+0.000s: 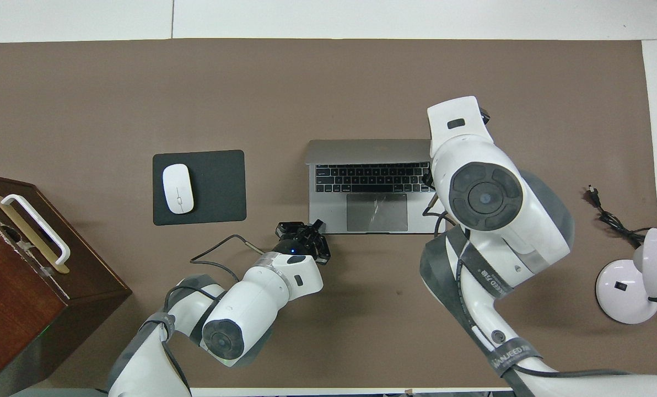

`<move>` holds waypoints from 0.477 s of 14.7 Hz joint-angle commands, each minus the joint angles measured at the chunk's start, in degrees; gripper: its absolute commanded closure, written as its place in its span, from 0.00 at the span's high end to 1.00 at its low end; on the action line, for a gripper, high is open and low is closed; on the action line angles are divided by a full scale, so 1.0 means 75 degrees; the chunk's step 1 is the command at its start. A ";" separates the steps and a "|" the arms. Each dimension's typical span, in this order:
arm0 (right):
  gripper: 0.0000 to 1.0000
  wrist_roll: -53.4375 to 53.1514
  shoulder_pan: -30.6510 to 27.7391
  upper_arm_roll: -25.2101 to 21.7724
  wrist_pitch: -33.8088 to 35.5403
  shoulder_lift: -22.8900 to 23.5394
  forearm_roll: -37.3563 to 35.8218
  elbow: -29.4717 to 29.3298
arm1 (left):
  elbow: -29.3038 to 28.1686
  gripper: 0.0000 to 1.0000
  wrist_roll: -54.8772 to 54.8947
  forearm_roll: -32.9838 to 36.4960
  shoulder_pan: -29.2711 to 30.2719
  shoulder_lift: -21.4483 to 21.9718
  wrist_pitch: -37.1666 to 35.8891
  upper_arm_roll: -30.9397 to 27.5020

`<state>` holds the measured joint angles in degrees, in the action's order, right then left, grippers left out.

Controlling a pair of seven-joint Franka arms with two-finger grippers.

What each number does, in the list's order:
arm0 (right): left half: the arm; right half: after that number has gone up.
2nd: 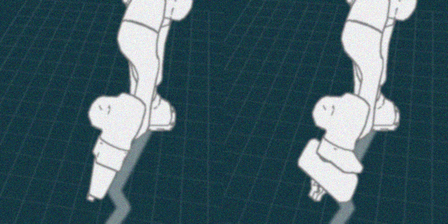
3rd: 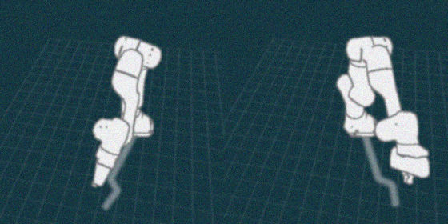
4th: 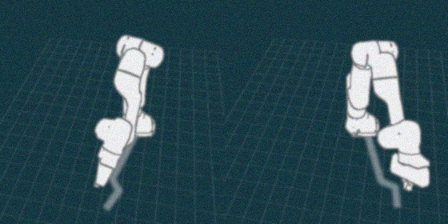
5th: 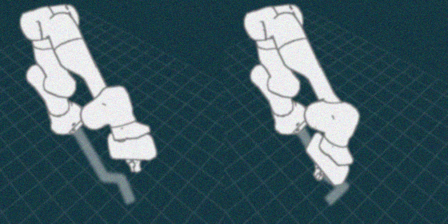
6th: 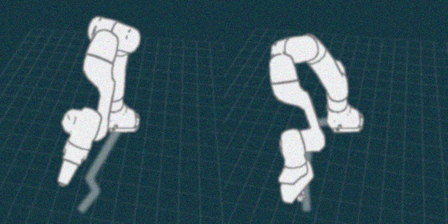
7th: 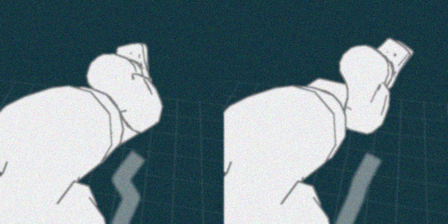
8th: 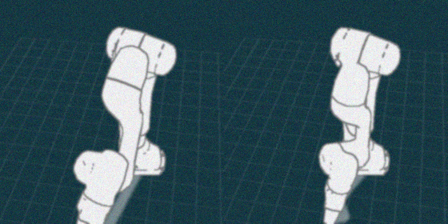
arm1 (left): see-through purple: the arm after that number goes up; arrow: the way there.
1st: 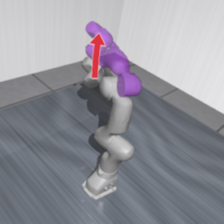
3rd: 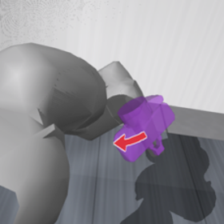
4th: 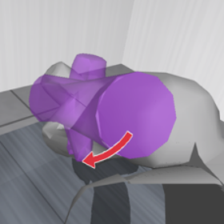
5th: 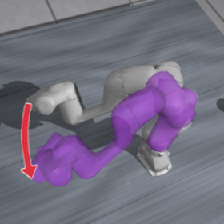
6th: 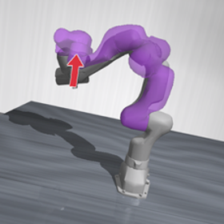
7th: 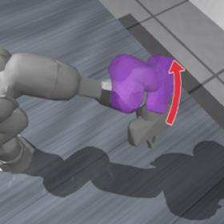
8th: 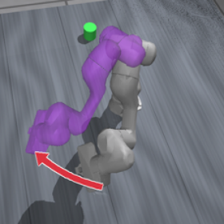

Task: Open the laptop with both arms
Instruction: 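Lift the laptop lid upward with the right gripper, pushing it open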

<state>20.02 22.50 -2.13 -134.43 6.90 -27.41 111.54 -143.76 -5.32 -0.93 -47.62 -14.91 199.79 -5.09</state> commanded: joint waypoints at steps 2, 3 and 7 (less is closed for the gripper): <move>1.00 0.0460 -0.0396 0.0049 0.0100 0.0498 0.0479 -0.0692 | 0.0102 0.00 0.0006 0.0218 0.0092 -0.0344 0.0151 0.0011; 1.00 0.0460 -0.0468 0.0049 0.0088 0.0510 0.0607 -0.0739 | 0.0102 0.00 0.0006 0.0218 0.0092 -0.0344 0.0151 0.0011; 1.00 0.0460 -0.0585 0.0049 0.0041 0.0849 0.0982 -0.1219 | 0.0102 0.00 0.0006 0.0218 0.0080 -0.0344 0.0151 0.0011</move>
<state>21.53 19.18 -2.13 -133.90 10.86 -22.75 105.94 -143.76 -5.29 -0.90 -47.62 -14.92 199.80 -5.09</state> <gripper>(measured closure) 0.000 0.991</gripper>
